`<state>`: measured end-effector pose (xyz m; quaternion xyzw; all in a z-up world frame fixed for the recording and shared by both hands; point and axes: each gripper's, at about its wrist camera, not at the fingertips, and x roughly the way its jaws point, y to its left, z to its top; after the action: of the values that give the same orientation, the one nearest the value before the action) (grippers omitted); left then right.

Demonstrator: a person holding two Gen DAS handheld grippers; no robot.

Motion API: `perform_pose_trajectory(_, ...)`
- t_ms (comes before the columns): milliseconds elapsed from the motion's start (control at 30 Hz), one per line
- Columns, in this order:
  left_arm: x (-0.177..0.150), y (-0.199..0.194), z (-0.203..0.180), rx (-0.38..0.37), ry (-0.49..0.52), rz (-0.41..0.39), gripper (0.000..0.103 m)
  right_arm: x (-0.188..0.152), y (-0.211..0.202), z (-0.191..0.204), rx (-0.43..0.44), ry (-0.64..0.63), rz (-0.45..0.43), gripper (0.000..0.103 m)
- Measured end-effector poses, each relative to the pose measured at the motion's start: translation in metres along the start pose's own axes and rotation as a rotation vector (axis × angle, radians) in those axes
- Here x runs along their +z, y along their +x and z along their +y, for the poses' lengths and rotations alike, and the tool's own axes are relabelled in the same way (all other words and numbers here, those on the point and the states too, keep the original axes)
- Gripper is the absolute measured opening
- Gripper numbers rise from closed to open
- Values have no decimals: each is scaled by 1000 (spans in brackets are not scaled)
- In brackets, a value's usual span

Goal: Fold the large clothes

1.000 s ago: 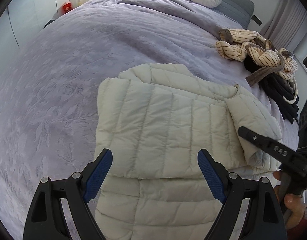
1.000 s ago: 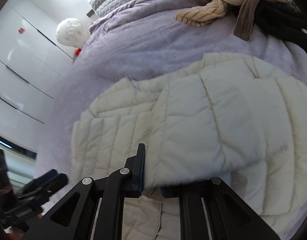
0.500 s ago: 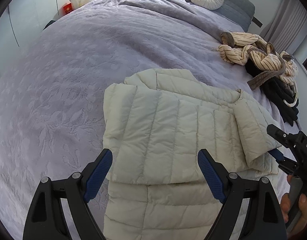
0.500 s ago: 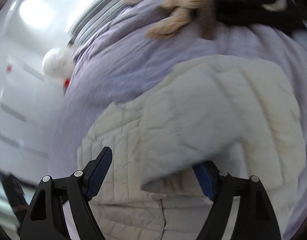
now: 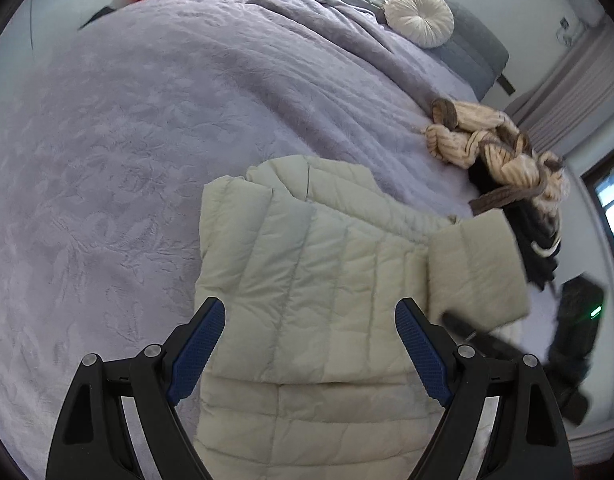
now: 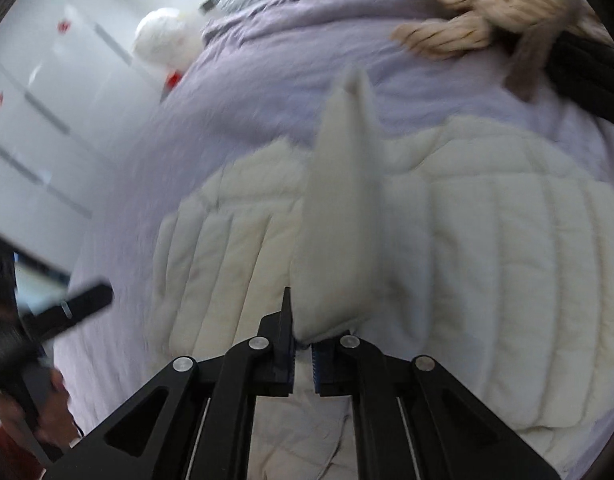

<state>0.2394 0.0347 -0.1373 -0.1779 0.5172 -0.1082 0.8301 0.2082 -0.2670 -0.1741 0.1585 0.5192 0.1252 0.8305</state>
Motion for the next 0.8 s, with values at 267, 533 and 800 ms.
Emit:
perform_pose_trajectory(267,2,28,-9,-205,-23,103,88,-15,1,3,-23,-27,45,70)
perform_pose_trajectory(533,0,95,-38,-304,-15,266,88,-37,-53,-39,-92,77,-15,70)
perform_pose_trajectory(800,7,109,-47,-296,-58,239,73,-53,-69,-93,-74,255,-29,70)
